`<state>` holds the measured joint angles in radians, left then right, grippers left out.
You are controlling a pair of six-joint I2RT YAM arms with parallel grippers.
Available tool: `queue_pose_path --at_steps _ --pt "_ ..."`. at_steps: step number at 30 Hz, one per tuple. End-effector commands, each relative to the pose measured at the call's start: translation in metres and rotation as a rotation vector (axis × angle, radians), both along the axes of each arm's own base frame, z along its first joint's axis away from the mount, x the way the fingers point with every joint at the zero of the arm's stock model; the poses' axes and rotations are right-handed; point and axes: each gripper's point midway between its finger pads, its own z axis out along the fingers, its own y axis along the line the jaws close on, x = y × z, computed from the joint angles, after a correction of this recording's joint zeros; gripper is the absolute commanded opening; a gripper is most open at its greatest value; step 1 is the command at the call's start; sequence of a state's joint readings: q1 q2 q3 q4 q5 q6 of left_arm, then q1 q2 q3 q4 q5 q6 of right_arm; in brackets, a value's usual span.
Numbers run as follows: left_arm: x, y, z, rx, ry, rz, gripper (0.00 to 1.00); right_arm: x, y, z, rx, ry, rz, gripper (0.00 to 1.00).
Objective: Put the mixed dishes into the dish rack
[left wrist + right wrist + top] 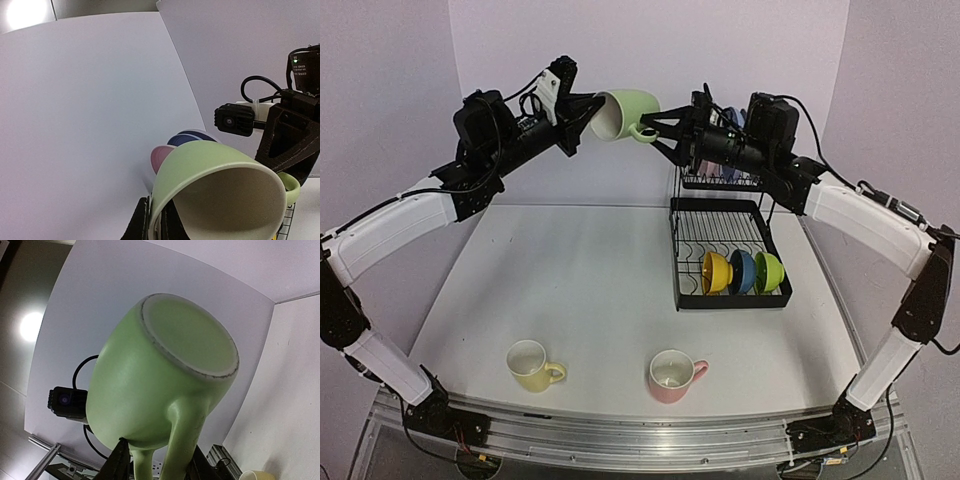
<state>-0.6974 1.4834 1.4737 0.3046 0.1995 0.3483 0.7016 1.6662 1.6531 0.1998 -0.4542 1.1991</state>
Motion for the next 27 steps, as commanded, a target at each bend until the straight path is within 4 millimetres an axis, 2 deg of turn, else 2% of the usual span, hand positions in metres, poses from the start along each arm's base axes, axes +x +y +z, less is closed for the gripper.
queue_pose_path --at_steps 1,5,10,13,15,18,20,27 --pt "-0.039 0.013 0.069 -0.136 -0.125 -0.071 0.00 -0.009 0.006 0.026 0.087 -0.027 0.059 0.22" --pt "-0.039 0.012 0.066 -0.133 -0.111 -0.078 0.00 -0.010 0.008 0.026 0.089 -0.031 0.065 0.00" --pt "-0.038 0.007 0.054 -0.109 -0.079 -0.096 0.00 -0.013 0.007 0.026 0.081 -0.064 0.058 0.00" --pt "-0.033 -0.002 0.029 -0.052 -0.020 -0.126 0.00 -0.016 0.004 0.023 0.055 -0.102 0.034 0.00" --pt "-0.027 -0.006 0.006 -0.018 0.026 -0.127 0.01 -0.015 0.002 0.011 0.005 -0.101 0.008 0.00" --pt "-0.019 -0.009 -0.028 0.034 0.085 -0.125 0.16 -0.012 0.000 -0.007 -0.054 -0.085 -0.026 0.00" --pt "-0.018 -0.011 -0.044 0.062 0.102 -0.130 0.24 -0.013 0.001 -0.017 -0.075 -0.074 -0.035 0.00" --pt "-0.013 -0.014 -0.065 0.111 0.102 -0.121 0.38 -0.010 0.000 -0.029 -0.101 -0.060 -0.072 0.00"
